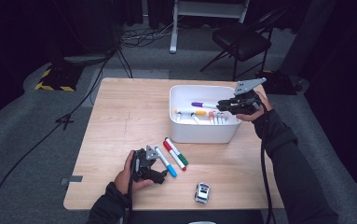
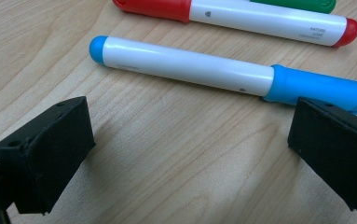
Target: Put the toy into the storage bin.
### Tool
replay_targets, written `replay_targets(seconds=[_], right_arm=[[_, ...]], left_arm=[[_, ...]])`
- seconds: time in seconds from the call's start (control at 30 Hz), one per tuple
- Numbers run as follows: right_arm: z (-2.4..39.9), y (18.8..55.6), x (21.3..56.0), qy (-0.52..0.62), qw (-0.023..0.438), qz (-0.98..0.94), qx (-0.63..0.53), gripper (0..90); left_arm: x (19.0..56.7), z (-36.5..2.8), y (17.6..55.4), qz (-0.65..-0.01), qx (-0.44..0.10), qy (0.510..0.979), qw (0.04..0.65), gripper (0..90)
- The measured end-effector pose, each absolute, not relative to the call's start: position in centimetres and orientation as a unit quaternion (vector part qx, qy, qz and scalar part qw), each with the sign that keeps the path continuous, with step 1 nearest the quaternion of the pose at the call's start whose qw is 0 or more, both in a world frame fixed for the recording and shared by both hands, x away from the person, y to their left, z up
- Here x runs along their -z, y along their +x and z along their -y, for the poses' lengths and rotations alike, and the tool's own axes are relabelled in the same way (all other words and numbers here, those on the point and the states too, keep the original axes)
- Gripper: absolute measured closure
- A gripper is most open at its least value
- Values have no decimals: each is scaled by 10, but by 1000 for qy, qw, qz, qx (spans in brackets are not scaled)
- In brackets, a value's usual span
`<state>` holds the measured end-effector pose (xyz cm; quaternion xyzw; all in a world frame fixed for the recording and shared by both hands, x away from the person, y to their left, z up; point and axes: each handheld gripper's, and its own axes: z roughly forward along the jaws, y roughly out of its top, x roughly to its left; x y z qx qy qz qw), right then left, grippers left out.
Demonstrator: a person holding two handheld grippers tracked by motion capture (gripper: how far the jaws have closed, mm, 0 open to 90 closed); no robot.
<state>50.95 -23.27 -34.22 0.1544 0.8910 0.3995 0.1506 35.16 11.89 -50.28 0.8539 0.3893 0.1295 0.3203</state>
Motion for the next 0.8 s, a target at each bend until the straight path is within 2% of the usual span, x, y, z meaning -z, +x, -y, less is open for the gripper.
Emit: replay_targets(seconds=[0.53, 0.8], right_arm=[[245, 515, 353, 174, 111, -934, -290, 782], [248, 514, 348, 179, 120, -931, -296, 774]], left_arm=[[503, -119, 352, -387, -128, 855, 320, 4], [503, -119, 352, -387, -129, 855, 320, 5]])
